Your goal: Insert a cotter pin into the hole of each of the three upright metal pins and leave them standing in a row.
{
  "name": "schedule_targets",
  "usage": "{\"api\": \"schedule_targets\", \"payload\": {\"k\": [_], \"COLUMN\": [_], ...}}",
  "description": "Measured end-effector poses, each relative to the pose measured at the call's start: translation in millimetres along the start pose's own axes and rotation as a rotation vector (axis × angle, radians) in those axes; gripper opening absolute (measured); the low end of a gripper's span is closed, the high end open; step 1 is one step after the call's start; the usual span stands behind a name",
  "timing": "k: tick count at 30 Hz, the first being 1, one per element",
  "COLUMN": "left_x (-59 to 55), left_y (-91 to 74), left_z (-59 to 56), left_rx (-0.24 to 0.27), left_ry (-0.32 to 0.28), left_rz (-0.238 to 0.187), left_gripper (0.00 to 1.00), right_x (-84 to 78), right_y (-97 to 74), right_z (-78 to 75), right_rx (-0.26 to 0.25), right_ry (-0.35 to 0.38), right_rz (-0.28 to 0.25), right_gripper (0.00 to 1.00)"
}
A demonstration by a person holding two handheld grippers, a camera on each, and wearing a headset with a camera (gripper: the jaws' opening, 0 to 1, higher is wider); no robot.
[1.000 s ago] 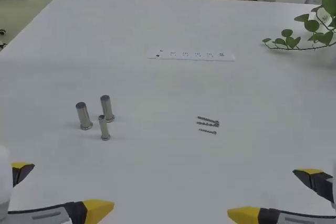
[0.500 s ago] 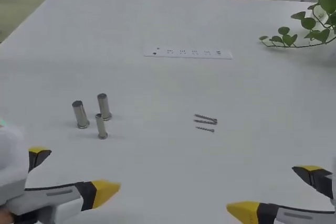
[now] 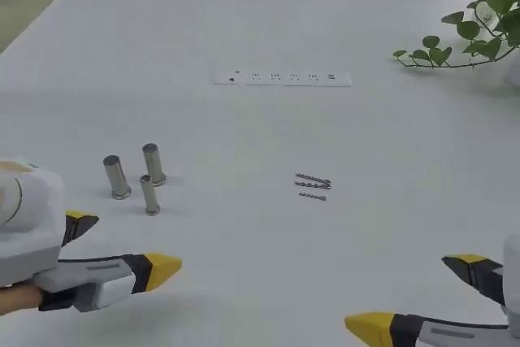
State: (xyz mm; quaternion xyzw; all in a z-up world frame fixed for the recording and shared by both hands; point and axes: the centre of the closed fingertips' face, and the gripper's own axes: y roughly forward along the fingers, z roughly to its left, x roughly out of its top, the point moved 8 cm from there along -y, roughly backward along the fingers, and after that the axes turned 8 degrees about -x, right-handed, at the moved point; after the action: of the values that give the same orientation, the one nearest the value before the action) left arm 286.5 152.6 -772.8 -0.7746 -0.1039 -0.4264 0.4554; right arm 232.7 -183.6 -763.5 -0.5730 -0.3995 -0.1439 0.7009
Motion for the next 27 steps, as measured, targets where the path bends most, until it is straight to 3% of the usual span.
{"api": "schedule_targets", "payload": {"k": [7,12,19,24,27], "left_x": [5.8,12.8,19.3,22.0,24.4], "left_y": [11.6,17.0,27.5,35.4,37.9], "left_z": [7.9,16.3,23.8,26.0,28.0], "left_rx": [-0.003,0.022,0.027,0.023,0.019], "left_ry": [0.019,0.035,0.001,0.046,0.036], "left_rz": [0.018,0.005,-0.022,0.010,0.008], "left_gripper": [0.70,0.64,0.62,0.61,0.61], "right_x": [-2.1,-3.1,-5.9,-6.4,-7.9], "right_y": [0.5,1.6,3.3,4.1,4.1], "right_z": [-0.7,-0.5,0.5,-1.1,-2.8], "right_rx": [-0.004,0.000,0.004,-0.010,-0.018], "right_ry": [-0.010,0.002,0.012,0.013,0.013], "right_rz": [0.015,0.017,0.030,0.029,0.037], "right_gripper": [0.96,0.96,0.96,0.95,0.95]}}
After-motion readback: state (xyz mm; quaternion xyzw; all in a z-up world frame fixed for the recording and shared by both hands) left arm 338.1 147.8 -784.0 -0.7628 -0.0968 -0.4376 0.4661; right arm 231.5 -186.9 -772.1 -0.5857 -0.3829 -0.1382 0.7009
